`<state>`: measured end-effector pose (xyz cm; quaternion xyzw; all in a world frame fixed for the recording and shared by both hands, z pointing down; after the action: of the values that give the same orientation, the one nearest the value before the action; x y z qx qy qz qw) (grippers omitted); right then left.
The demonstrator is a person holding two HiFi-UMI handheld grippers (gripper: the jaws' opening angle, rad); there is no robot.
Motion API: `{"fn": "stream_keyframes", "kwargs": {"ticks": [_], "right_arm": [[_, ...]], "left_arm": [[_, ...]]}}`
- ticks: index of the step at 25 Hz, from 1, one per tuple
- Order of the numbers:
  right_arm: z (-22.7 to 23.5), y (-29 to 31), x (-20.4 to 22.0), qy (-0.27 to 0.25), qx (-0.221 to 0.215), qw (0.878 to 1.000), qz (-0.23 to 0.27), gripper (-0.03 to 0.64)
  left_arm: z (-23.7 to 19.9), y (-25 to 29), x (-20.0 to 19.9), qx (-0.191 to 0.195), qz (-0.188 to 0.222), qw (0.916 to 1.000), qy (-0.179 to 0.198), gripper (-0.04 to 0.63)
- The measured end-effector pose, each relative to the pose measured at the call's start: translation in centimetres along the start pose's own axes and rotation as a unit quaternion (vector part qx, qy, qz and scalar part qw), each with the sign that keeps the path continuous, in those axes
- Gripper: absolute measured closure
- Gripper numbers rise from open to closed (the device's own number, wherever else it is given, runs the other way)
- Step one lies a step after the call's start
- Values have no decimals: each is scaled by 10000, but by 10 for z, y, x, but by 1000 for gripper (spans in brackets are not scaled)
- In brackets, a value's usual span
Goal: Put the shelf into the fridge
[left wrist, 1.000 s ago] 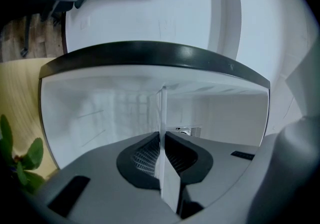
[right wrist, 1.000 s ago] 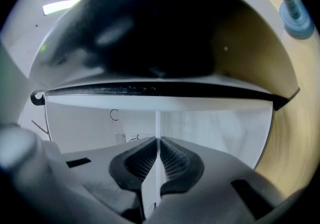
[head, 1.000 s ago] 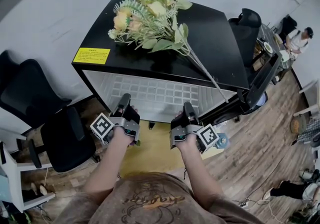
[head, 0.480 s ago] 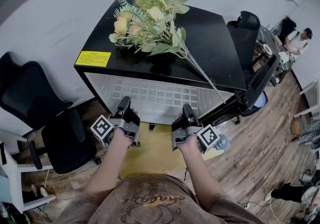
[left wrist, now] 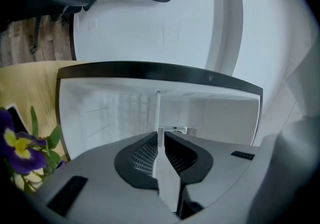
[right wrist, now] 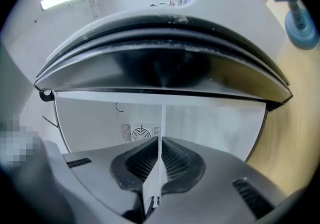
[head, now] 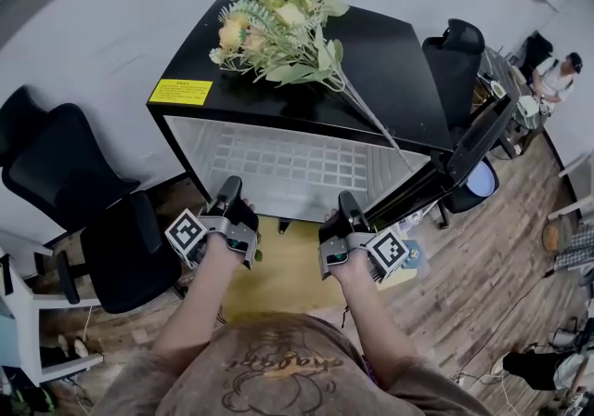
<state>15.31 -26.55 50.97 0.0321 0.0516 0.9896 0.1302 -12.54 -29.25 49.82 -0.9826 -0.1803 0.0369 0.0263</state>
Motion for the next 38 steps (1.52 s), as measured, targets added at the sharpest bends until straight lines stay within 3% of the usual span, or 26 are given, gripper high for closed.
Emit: {"fn": "stream_keyframes", "kwargs": {"ticks": [14, 21, 30, 34, 38], "right_arm": [[-19, -47, 25, -180, -187, 9992, -317, 613], [-23, -68, 34, -831, -183, 9953, -453, 617], [-34, -91, 31, -2073, -167, 9765, -563, 623], [-50, -96, 36, -2614, -613, 9610, -671, 618], [-54, -100, 39, -3148, -675, 9443, -683, 618]], "left_arm": [[22, -49, 15, 180, 54, 9996, -210, 546], [28, -77, 19, 210, -28, 9998, -39, 546], [37, -93, 29, 507, -591, 9941, 758, 565], [42, -97, 31, 590, -832, 9855, 1359, 566], [45, -98, 34, 506, -999, 9728, 2027, 566]]}}
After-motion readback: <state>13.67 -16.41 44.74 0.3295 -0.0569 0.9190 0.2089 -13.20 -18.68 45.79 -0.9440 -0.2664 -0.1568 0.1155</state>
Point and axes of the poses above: the fingertips, and each gripper's own axes: y forward along the fingers, z to its right, x out of its underside, the point moved 2 cm from there along -y, backward along the fingers, and after that the axes turned 3 degrees about x, right-handed, at the moved point
